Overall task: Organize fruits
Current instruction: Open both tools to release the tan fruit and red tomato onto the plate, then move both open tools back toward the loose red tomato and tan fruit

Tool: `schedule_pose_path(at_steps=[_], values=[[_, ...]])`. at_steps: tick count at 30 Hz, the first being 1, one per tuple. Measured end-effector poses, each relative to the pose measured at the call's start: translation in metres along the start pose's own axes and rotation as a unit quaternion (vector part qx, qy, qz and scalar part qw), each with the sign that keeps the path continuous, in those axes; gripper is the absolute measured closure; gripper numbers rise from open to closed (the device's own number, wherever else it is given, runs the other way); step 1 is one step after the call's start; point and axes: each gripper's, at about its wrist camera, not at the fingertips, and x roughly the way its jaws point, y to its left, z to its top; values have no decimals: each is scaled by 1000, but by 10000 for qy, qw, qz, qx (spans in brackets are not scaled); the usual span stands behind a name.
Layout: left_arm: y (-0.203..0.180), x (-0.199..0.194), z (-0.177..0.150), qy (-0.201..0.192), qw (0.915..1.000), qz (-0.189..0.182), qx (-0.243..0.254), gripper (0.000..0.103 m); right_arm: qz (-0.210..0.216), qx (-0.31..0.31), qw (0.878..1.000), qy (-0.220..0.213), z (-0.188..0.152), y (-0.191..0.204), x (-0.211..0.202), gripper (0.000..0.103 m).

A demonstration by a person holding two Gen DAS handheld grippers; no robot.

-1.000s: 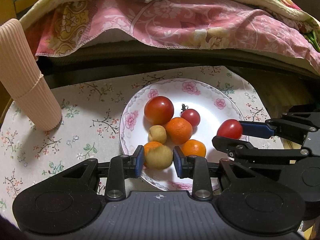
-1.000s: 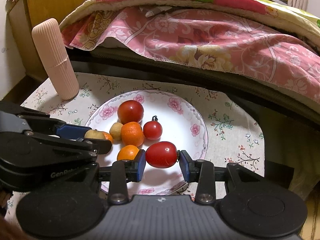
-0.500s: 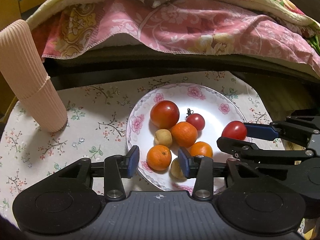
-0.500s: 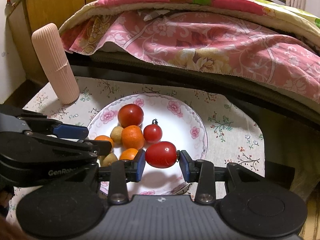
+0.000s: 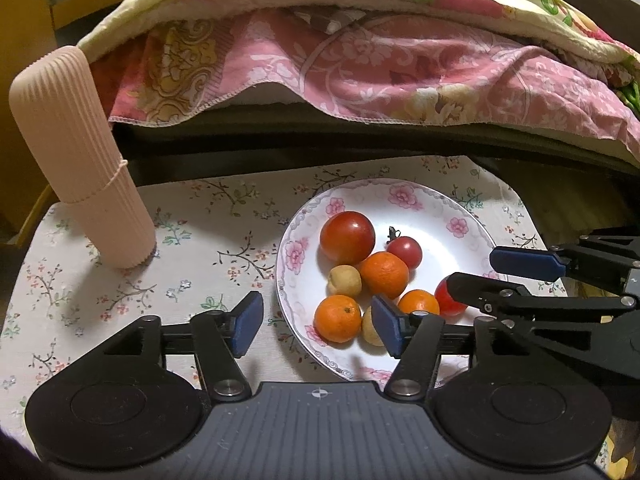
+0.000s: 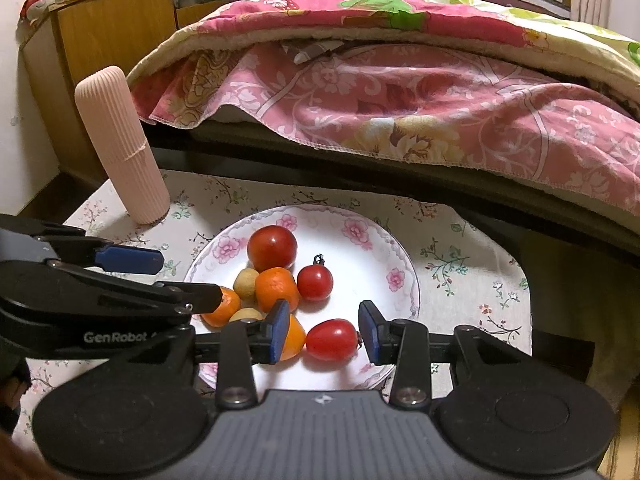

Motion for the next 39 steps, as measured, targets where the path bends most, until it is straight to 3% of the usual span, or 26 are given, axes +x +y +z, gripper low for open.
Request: schedule_pose_path(at_steps=[7,21,39], values=[[-4,-8,-4,-37,9998,-44,212,27,32,182,9998,-1,0,-7,-3,64],[4,-20,-18,42,9995,96,291,20,225,-17,9997,62,-10,7,-19,64],[24,-64,-71,408,9971,217,602,14,783,-342,9953,449,-58,44,-42,64]])
